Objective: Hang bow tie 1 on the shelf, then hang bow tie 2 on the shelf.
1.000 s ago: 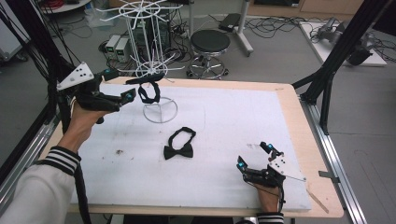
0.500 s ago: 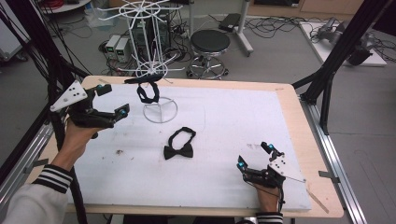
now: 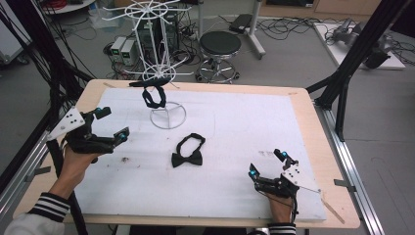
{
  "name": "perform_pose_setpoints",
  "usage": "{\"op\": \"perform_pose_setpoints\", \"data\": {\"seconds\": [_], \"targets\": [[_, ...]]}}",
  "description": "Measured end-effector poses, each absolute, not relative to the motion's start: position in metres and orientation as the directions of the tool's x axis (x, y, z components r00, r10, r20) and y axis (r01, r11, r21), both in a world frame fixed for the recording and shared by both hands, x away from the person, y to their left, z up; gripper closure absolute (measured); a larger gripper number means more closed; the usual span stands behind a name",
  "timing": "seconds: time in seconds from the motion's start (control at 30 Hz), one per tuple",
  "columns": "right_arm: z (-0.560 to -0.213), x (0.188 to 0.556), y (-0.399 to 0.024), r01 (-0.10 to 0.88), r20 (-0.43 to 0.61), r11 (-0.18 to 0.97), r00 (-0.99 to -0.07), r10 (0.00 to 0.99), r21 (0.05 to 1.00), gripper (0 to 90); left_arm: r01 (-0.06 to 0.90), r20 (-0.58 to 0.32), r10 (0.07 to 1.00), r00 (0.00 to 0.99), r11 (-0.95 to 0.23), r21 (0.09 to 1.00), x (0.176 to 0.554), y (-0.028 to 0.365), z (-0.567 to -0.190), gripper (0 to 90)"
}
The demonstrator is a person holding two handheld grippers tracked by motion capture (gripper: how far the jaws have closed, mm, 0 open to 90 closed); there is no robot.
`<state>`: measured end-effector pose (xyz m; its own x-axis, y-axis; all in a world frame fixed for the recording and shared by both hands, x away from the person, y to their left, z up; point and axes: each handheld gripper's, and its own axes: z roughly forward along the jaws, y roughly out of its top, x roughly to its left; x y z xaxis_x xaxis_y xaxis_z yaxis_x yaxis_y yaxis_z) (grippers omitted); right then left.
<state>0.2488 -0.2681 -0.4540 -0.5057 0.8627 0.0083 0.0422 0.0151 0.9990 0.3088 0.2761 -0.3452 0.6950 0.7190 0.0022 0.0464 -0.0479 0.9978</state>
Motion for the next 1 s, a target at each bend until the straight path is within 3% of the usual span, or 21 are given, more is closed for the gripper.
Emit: {"op": "perform_pose_setpoints", "data": {"seconds": [1.0], "targets": [[-0.454,0.248,-0.267,0.018,-0.022,0.036,-0.511,0.859,0.999,0.7,0.043,0.018,0.706,0.708,-0.069,0.997,0.291,0.280,-0.367,1.7]]}}
